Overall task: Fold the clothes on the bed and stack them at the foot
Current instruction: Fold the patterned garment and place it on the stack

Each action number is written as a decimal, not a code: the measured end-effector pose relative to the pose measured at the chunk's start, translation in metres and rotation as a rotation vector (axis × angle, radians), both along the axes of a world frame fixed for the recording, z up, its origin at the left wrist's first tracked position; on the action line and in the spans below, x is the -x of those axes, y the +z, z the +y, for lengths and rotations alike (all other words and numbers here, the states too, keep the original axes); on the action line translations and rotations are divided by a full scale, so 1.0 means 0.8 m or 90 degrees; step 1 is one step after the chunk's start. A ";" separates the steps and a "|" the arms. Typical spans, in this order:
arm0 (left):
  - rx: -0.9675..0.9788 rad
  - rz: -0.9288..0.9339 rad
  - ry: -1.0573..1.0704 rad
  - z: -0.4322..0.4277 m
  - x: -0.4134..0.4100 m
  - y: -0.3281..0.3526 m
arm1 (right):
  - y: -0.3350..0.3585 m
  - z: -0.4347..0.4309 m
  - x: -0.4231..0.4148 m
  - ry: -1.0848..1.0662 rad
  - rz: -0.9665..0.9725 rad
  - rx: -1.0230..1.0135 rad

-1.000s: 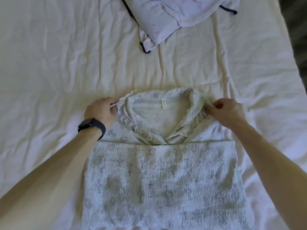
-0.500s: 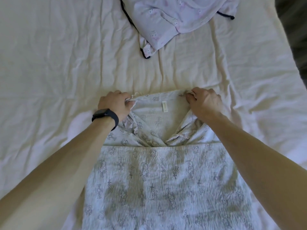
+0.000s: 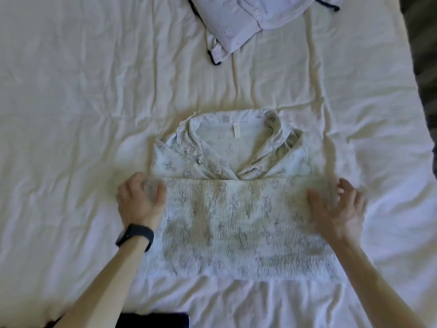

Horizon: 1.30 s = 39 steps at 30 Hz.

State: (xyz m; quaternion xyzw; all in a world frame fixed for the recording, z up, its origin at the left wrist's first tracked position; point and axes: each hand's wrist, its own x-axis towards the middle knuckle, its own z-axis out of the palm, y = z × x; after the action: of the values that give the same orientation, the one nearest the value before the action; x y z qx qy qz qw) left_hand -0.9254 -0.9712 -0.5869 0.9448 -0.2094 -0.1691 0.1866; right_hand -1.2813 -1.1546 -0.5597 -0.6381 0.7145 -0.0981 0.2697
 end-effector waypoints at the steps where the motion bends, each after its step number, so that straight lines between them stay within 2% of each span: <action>1: -0.045 0.030 0.006 0.016 0.004 0.000 | 0.001 0.008 0.012 -0.034 -0.003 -0.060; 4: -0.164 0.031 -0.069 0.039 0.010 0.009 | 0.006 0.013 0.027 -0.076 -0.064 -0.122; 8: -0.094 -0.021 -0.062 0.035 0.008 0.022 | 0.008 -0.012 0.023 -0.093 -0.116 -0.094; 11: -0.113 -0.033 -0.114 0.022 0.006 0.022 | 0.002 -0.034 0.013 -0.081 -0.130 -0.141; 16: -0.167 0.025 -0.102 -0.004 -0.006 0.029 | -0.006 -0.051 -0.004 -0.094 -0.092 -0.186; 20: -0.091 0.068 -0.039 -0.008 -0.015 0.036 | -0.002 -0.048 -0.009 -0.107 -0.135 -0.148; 23: 0.052 0.152 0.042 -0.003 -0.018 0.041 | 0.009 -0.047 -0.007 -0.113 -0.196 -0.113; 26: 0.118 0.227 0.110 -0.004 -0.023 0.049 | 0.017 -0.047 -0.005 -0.102 -0.245 -0.081; 28: 0.161 0.353 0.155 -0.009 -0.029 0.054 | 0.019 -0.050 -0.007 -0.102 -0.282 -0.081; 30: 0.203 0.556 0.222 -0.012 -0.036 0.061 | 0.020 -0.054 -0.009 -0.097 -0.310 -0.104; 32: 0.171 0.729 0.251 -0.014 -0.041 0.068 | 0.018 -0.059 -0.009 -0.073 -0.315 -0.171; 33: 0.113 0.749 0.214 -0.016 -0.044 0.068 | 0.016 -0.062 -0.008 -0.052 -0.297 -0.204; 36: -0.028 0.629 0.118 -0.020 -0.053 0.063 | 0.006 -0.070 -0.005 -0.013 -0.229 -0.225; 37: -0.043 0.587 0.101 -0.021 -0.057 0.061 | 0.003 -0.071 -0.003 -0.013 -0.221 -0.216; 39: -0.051 0.578 0.062 -0.021 -0.060 0.061 | -0.001 -0.072 -0.003 -0.011 -0.211 -0.204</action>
State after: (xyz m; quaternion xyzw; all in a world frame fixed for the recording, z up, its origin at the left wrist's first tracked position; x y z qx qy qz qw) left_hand -0.8773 -0.9883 -0.5381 0.7904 -0.0548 -0.5648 0.2307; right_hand -1.2793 -1.2122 -0.5603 -0.5564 0.6721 -0.0890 0.4805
